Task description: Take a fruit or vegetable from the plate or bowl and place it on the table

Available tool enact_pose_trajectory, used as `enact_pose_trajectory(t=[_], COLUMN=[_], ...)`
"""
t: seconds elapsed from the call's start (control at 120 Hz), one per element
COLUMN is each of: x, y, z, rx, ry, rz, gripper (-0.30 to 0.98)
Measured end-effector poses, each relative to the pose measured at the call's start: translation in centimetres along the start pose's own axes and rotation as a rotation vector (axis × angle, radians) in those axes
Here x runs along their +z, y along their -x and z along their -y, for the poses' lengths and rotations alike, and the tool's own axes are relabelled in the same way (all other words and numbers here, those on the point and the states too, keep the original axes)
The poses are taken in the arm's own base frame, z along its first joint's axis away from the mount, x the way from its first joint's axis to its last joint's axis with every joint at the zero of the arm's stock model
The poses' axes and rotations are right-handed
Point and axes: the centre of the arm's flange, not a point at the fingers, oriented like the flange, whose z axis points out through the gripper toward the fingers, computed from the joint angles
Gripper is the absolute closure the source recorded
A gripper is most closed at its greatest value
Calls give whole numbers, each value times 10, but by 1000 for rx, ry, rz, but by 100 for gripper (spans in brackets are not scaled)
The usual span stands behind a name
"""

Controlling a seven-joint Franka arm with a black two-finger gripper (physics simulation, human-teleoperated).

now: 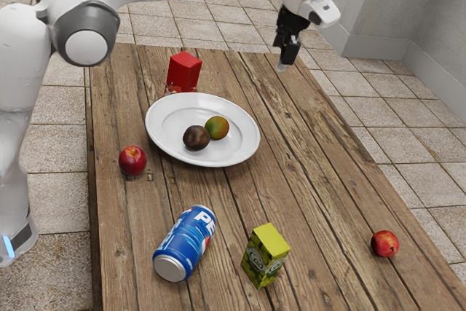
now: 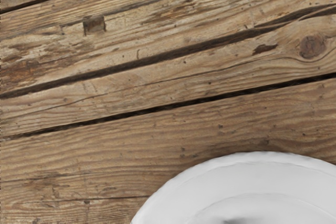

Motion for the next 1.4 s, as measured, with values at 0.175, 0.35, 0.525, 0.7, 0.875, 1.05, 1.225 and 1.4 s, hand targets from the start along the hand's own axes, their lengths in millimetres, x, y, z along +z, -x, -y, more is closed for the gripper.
enact_pose_trajectory(t=[0.175,0.35,0.525,0.7,0.875,1.05,1.225,1.4], x=[2,6,17,79,112,137,161,159], y=[-5,-5,18,41,40,31,50,66], z=[-10,-13,-64,-38,-28,-29,-20,-43], rx=[23,9,-68,-295,-488,-611,-721,-722], ry=[17,108,157,186,226,225,228,210], rz=[-3,-15,73,110,100,113,157,166], gripper=[0,0,0,0,0,0,0,0])
